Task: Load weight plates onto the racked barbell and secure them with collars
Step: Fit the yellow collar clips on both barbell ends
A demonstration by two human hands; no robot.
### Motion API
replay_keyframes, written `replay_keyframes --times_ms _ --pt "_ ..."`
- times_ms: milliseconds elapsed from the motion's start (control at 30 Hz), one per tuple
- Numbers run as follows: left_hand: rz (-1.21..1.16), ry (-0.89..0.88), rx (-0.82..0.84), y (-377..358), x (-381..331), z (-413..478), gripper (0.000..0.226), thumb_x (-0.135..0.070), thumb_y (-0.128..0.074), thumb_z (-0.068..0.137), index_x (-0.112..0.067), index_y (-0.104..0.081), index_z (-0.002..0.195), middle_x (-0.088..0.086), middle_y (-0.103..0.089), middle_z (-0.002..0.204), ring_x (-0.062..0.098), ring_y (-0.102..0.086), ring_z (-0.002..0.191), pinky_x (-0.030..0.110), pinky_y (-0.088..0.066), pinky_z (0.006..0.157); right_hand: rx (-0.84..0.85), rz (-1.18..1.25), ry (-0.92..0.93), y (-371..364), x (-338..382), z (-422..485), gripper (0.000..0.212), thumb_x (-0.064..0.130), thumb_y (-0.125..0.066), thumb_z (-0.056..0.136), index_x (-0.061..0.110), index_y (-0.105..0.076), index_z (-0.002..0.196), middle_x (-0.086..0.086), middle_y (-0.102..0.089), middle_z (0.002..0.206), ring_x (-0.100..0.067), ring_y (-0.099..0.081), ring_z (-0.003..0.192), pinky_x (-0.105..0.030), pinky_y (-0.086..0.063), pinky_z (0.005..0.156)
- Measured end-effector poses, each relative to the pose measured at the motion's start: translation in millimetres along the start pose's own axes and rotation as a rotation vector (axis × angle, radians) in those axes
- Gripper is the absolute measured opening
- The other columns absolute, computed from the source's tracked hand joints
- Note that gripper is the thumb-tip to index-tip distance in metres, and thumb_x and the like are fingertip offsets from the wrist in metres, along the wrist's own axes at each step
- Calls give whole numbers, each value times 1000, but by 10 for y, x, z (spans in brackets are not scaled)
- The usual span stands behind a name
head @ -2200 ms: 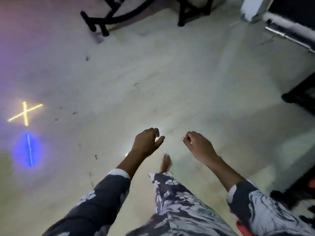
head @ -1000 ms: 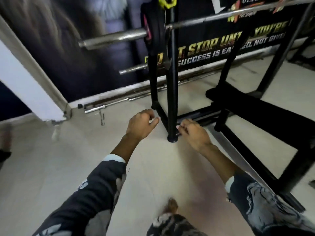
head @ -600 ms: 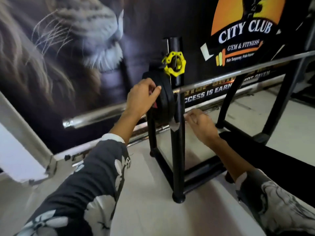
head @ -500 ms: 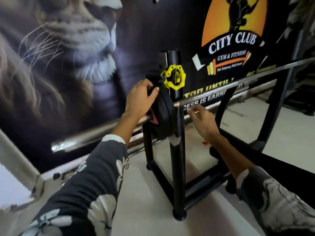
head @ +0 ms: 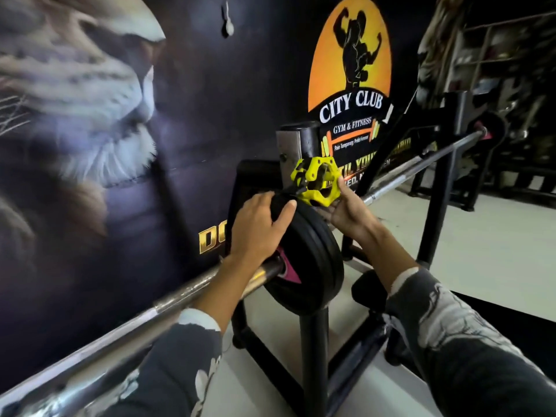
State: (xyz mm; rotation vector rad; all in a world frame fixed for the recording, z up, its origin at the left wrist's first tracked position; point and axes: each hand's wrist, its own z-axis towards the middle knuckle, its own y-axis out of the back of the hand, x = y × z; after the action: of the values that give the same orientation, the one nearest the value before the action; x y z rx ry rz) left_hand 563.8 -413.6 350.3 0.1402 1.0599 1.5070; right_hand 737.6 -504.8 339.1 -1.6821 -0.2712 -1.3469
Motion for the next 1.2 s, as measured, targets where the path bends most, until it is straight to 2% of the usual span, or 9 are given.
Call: replay_keyframes --times_ms 200,500,633,700,767,900,1067,1133,1200 --pt "4 -4 13 24 20 16 69 -60 -31 83 -10 -50 127 9 -56 127 27 -49 119 37 -40 95 -48 52 73 19 125 -58 31 35 -45 93 8 -61 95 -5 -75 77 -17 -72 74 -31 -58 73" --pt "-121 20 -9 36 0 -32 58 -50 -45 91 -9 -46 132 11 -51 135 26 -44 126 38 -35 104 -234 129 299 -34 216 -827 30 35 -50 88 10 -62 100 -2 -74 89 -17 -71 86 -32 -57 83" --pt "-455 -244 -246 -49 -275 -511 37 -36 -55 86 -6 -63 107 9 -66 101 18 -59 93 27 -45 86 -423 228 393 118 -129 -1511 36 31 -47 91 12 -75 77 0 -75 78 -14 -71 84 -31 -57 82" --pt "-682 -242 -106 -215 -415 -925 30 -32 -62 84 -6 -65 99 6 -68 89 14 -63 76 23 -52 73 -494 241 439 171 -329 -1871 28 38 -59 77 15 -76 75 0 -75 84 -20 -68 98 -33 -54 89" --pt "-917 -35 145 -334 -553 -1285 36 -32 -72 78 -6 -65 103 4 -70 89 7 -67 75 15 -52 68 -535 175 473 155 -515 -2208 33 45 -63 63 19 -76 78 3 -74 85 -17 -68 96 -30 -56 86" --pt "-1373 143 645 -438 -736 -1821 26 -12 -69 79 -9 -65 104 -8 -74 90 4 -67 91 17 -52 81 -580 -37 485 50 -891 -2821 49 53 -65 68 17 -70 100 -3 -72 100 -17 -67 96 -25 -55 81" --pt "-1461 184 697 -77 -555 -2432 28 -19 -72 70 -14 -70 97 -3 -74 95 14 -67 96 30 -53 87 -601 -272 467 -178 -1243 -3519 63 57 -68 69 9 -62 111 -12 -66 102 -28 -57 95 -35 -50 81" --pt "-1431 191 669 193 -392 -2659 37 -22 -74 64 -10 -69 99 -3 -73 93 11 -66 91 27 -54 83 -595 -347 457 -307 -1316 -3777 68 57 -70 68 12 -59 118 -11 -67 109 -31 -59 100 -44 -50 87" --pt "-1400 151 647 451 -170 -2823 37 -25 -73 61 -10 -70 95 -5 -73 85 6 -65 82 18 -53 73 -565 -416 418 -446 -1403 -3974 66 53 -71 68 18 -56 122 -1 -68 112 -20 -61 105 -36 -52 89"
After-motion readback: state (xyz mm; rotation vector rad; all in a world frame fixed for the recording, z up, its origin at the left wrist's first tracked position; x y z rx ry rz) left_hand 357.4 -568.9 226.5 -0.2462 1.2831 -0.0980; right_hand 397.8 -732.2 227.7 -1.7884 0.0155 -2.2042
